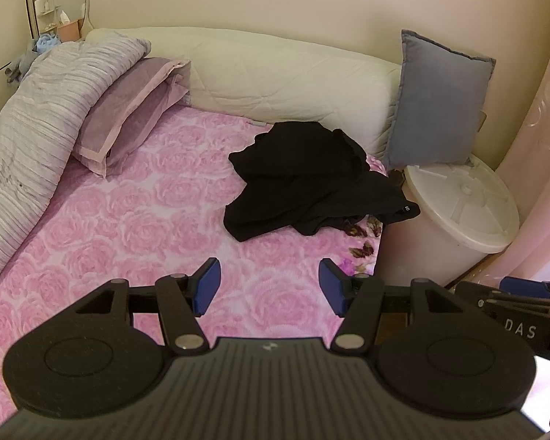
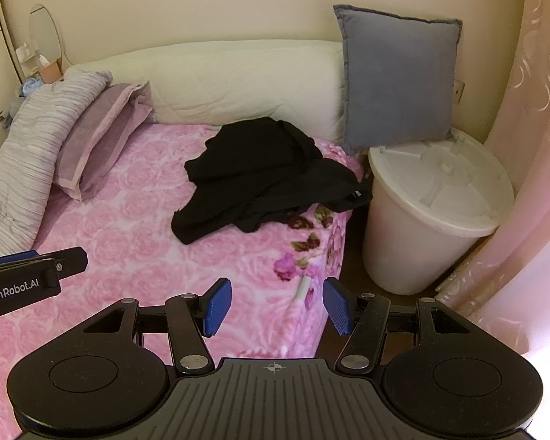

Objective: Fold clothes
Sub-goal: 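Move both grippers toward the crumpled black garment on the bed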

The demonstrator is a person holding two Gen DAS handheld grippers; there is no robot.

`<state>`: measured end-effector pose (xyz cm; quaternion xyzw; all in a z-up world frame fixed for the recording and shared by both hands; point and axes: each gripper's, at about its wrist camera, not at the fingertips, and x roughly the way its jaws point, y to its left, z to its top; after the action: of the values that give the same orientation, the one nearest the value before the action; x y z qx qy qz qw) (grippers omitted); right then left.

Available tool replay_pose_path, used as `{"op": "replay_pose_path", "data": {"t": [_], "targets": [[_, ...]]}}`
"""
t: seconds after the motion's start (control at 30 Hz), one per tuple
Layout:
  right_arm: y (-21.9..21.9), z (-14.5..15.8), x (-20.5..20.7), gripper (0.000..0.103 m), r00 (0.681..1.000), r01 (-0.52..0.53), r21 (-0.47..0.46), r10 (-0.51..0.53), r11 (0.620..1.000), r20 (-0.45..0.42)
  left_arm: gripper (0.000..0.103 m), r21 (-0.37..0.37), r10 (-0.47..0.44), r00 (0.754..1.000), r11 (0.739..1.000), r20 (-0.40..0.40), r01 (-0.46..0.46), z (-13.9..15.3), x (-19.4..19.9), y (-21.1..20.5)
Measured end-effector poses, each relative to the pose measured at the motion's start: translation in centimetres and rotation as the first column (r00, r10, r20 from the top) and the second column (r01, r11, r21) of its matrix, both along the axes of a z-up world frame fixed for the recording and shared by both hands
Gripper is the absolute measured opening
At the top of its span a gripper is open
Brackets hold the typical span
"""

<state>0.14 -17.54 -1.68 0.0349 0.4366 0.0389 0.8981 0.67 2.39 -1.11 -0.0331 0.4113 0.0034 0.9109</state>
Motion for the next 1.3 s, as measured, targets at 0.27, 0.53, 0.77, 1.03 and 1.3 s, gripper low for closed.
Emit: {"op": "replay_pose_path", "data": {"t": [0.27,0.53,0.77,1.03,1.3], "targets": [[0.3,-0.1,0.6,0.059,1.000,-0.004,-0.002,0.004,1.000,0.004,0.055,-0.002,0.014,1.000,1.000,-0.002,-0.014,-0.1,0.6,0.4],[0.6,-0.1,1.9,0.059,1.000,-0.029,-0.001,0.029,1.000,0.006,0.056,-0.010,0.035,0.999,0.999,-0.011,-0.035,-0.5,1.6,0.9],[0.7,-0.7,4.0,0.059,0.998,-0.054,0.031,0.055,0.998,-0.009,0.056,-0.024,0.068,0.997,0.997,-0.040,-0.069,-1.4,2.9,1.8],[0.4,-2.8,7.3,0.059,0.995,-0.079,0.039,0.081,0.996,-0.060,0.056,-0.034,0.096,0.990,0.994,-0.107,-0.100,-4.0,5.7,1.9],[-1.9,-5.2,12.6,0.059,0.997,-0.042,-0.009,0.041,0.999,-0.064,0.056,-0.049,0.108,0.983,0.992,-0.150,-0.117,-6.8,11.3,1.5]]}}
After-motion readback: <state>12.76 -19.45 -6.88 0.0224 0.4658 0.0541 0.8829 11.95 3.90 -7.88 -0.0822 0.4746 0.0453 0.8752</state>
